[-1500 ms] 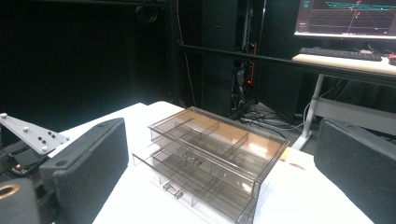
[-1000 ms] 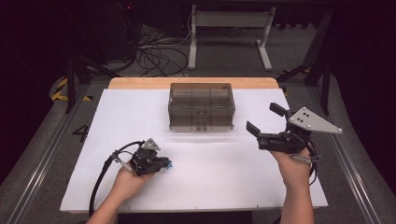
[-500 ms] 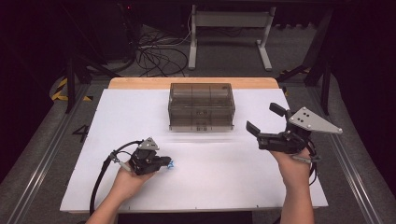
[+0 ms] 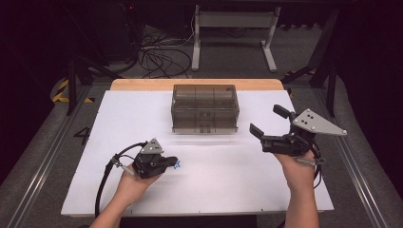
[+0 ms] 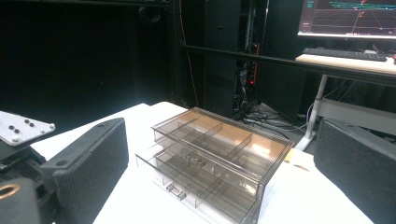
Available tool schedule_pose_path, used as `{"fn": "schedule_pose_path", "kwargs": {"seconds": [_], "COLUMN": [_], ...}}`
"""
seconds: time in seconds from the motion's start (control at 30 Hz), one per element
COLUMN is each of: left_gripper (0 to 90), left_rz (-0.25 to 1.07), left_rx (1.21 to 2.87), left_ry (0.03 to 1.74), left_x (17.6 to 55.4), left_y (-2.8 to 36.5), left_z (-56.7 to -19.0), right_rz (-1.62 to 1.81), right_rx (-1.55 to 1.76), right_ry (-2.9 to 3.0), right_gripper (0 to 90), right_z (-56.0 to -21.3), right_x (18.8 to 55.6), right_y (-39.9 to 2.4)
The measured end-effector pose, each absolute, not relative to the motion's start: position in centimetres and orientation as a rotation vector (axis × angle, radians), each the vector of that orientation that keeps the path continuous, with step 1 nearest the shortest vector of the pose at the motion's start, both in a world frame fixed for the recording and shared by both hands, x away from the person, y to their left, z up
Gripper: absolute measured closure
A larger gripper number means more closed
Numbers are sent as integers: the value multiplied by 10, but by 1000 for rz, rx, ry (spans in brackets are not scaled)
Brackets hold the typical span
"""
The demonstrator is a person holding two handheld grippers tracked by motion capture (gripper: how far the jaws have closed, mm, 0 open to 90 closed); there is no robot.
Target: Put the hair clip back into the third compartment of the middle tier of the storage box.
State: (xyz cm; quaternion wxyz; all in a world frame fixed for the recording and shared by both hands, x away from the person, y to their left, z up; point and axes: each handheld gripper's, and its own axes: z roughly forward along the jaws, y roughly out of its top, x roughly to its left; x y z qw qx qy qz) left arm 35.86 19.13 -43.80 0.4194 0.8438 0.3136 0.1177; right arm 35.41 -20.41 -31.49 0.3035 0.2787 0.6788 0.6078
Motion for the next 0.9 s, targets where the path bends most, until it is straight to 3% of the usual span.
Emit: {"fn": "schedule_pose_path", "kwargs": {"seconds": [0.9], "left_gripper": [877], "left_rz": [320], "left_rx": [2047], "left_ry": [739], "left_x": [360], "left_y": [176], "left_z": [-412], "right_rz": [1630], "right_rx": [767], "right_ry": [1773], "right_gripper": [41], "right_z": [-315], "right_x": [354], "right_y": [-213]}}
